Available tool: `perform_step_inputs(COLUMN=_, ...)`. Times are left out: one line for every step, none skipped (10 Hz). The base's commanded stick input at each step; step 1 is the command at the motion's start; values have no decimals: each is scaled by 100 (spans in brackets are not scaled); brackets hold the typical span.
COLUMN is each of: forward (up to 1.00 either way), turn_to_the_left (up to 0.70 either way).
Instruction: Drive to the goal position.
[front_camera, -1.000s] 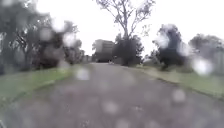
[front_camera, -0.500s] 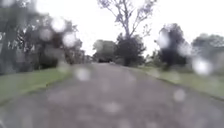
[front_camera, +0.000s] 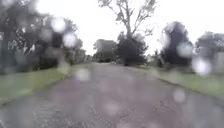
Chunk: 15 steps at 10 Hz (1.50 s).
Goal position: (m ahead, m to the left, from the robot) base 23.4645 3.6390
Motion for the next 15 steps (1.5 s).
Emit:
perform_step_inputs(forward=100, turn_to_the_left=-2)
perform_step_inputs(forward=100, turn_to_the_left=-2)
perform_step_inputs(forward=100, turn_to_the_left=-2)
perform_step_inputs(forward=100, turn_to_the_left=-2)
perform_step_inputs(forward=100, turn_to_the_left=-2)
perform_step_inputs(forward=100, turn_to_the_left=-2)
perform_step_inputs(forward=100, turn_to_the_left=-2)
perform_step_inputs(forward=100, turn_to_the_left=-2)
perform_step_inputs(forward=100, turn_to_the_left=-2)
perform_step_inputs(forward=100, turn_to_the_left=-2)
perform_step_inputs(forward=100, turn_to_the_left=-2)
perform_step_inputs(forward=100, turn_to_the_left=-3)
perform_step_inputs(forward=100, turn_to_the_left=-2)
perform_step_inputs(forward=100, turn_to_the_left=-2)
perform_step_inputs(forward=100, turn_to_the_left=-2)
